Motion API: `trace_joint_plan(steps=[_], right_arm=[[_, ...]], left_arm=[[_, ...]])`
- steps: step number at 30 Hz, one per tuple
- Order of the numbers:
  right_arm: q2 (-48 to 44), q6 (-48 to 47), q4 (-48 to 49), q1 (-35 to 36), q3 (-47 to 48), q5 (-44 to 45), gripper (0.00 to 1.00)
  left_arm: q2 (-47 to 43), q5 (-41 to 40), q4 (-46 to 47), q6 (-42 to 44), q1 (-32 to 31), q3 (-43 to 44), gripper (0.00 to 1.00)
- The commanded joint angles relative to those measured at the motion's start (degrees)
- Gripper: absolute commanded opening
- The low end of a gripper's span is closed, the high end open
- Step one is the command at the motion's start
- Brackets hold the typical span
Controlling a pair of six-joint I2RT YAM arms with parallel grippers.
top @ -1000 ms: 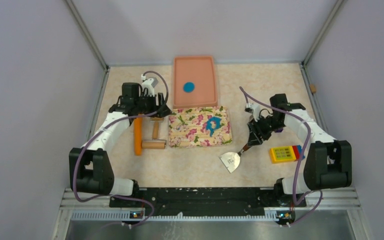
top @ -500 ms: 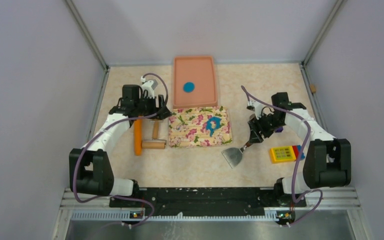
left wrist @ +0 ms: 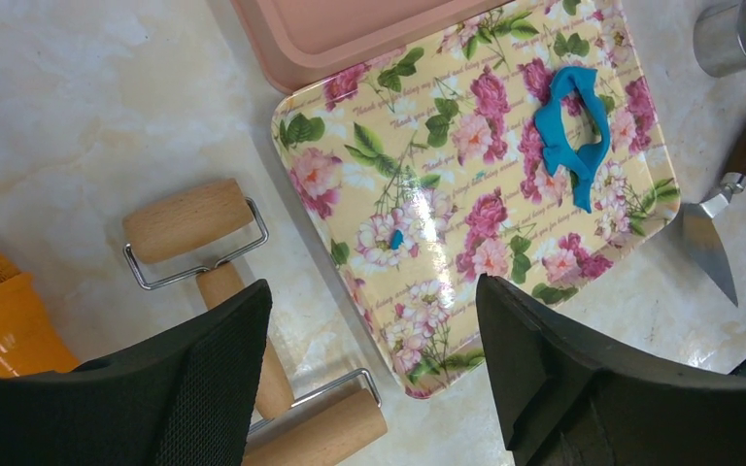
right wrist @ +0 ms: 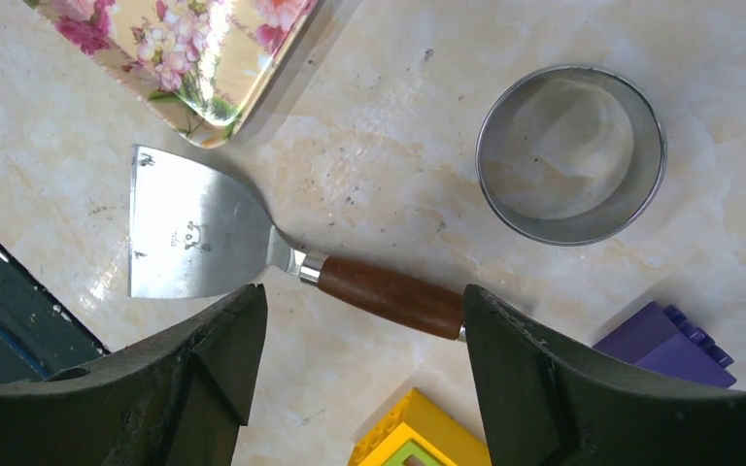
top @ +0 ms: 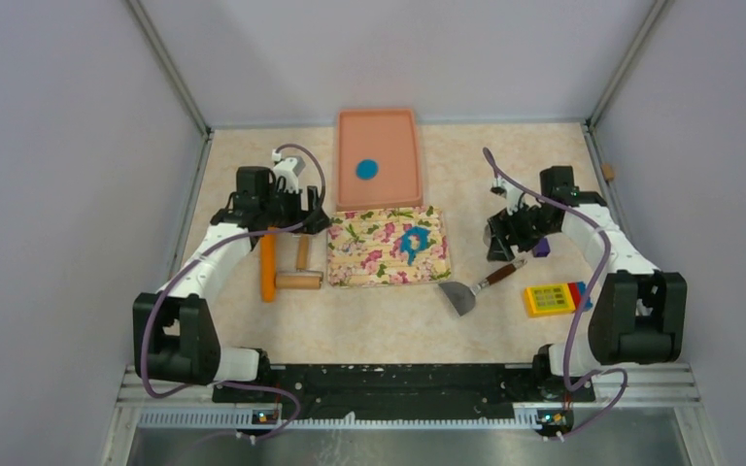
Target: Roll out the dumpling wrappers from the dough
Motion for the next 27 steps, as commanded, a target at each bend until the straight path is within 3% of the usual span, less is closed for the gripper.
trace_joint_plan(steps=[1, 6, 7, 8, 9, 17, 20, 27], right_arm=[[-1.0, 0.9, 0.3, -0.2, 4.1, -1.6, 0.74], [-2.7, 5.0, 2.2, -0.2, 8.6, -1.8, 0.74], [-3.2, 6.3, 3.3, -0.3, 9.5, -1.2, 0.75], [-3.6, 7.8, 4.6, -0.2, 10.3, -0.5, 0.77], [-3.9, 9.4, 5.6, -0.2, 11.1, 0.7, 0.9], [-2.5, 20.5, 14.2, -0.2, 19.7, 7.5, 0.94], [-1.4, 27.7, 16.8, -0.2, 23.7, 16.1, 0.94], [-1.6, 30.7, 16.9, -0.2, 30.9, 26.9, 0.94]], left_arm=[[-1.8, -0.8, 1.9, 1.3, 0.7, 0.7, 0.8], [-1.1, -1.7, 0.9, 2.5, 1.2, 3.2, 0.83], [-0.9, -2.2, 0.8, 2.9, 1.3, 4.1, 0.92], [-0.9, -2.8, 0.8, 3.3, 1.4, 5.2, 0.98], [-0.7, -3.5, 0.7, 3.7, 1.6, 6.1, 0.99], [-1.3, -7.9, 2.0, -0.6, 5.4, 13.9, 0.99], [-2.0, -7.5, 2.6, -2.7, 7.6, 16.7, 0.99], [-2.6, -5.6, -0.1, 2.8, 7.8, 25.1, 0.99]])
